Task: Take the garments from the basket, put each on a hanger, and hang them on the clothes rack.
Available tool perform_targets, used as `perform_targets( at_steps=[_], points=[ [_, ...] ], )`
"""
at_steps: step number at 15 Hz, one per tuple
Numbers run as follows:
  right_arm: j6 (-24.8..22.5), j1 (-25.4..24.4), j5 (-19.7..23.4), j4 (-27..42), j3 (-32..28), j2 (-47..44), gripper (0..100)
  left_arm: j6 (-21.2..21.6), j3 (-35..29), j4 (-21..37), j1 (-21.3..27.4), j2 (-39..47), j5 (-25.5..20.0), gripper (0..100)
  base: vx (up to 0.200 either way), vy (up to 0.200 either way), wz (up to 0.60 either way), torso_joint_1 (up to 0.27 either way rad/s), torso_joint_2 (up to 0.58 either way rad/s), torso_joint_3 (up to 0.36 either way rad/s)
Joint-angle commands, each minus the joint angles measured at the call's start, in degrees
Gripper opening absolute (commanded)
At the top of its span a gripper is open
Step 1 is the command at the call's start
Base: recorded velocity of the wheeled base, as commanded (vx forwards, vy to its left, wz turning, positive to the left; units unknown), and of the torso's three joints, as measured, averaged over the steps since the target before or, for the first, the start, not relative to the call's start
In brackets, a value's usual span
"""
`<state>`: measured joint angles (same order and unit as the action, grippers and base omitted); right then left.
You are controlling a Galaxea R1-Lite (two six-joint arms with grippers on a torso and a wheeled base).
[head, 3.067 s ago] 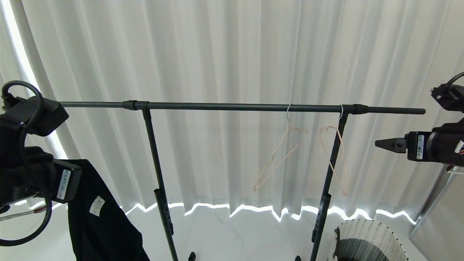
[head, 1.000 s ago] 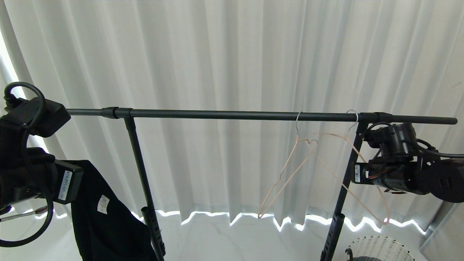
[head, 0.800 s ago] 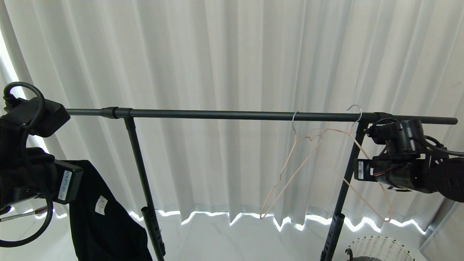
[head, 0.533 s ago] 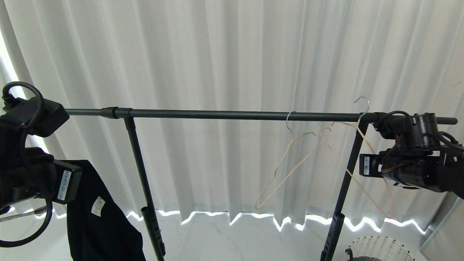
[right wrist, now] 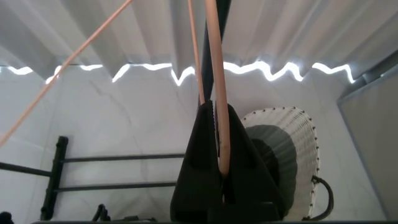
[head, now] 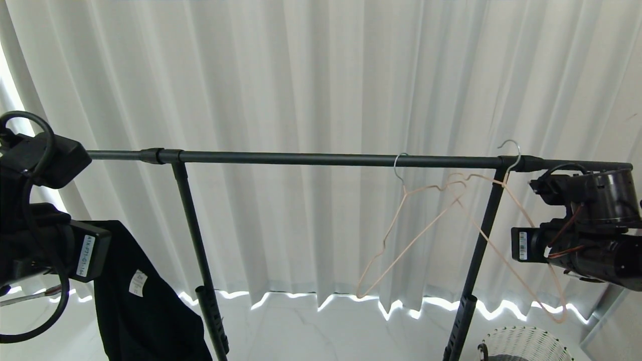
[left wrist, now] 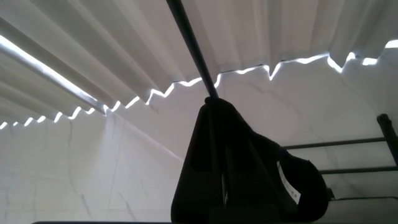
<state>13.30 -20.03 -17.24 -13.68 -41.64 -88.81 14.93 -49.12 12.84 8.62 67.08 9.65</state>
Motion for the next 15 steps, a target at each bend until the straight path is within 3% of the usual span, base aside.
perform_targets(
  at_steps=[1,15],
  points=[
    [0.06,-1.15,-0.78,-0.03,1.65,1.71,0,0.01,-0.01,0.00,-0.09,-0.20,0.01,0,0.000,0.000,0.00,0.000,0.00,0.000],
    [0.50,-3.26,-3.24,-5.31,16.07,2.85,0,-0.08,0.16,0.00,-0.18,-0.64,0.01,0,0.000,0.000,0.00,0.000,0.00,0.000]
  ],
)
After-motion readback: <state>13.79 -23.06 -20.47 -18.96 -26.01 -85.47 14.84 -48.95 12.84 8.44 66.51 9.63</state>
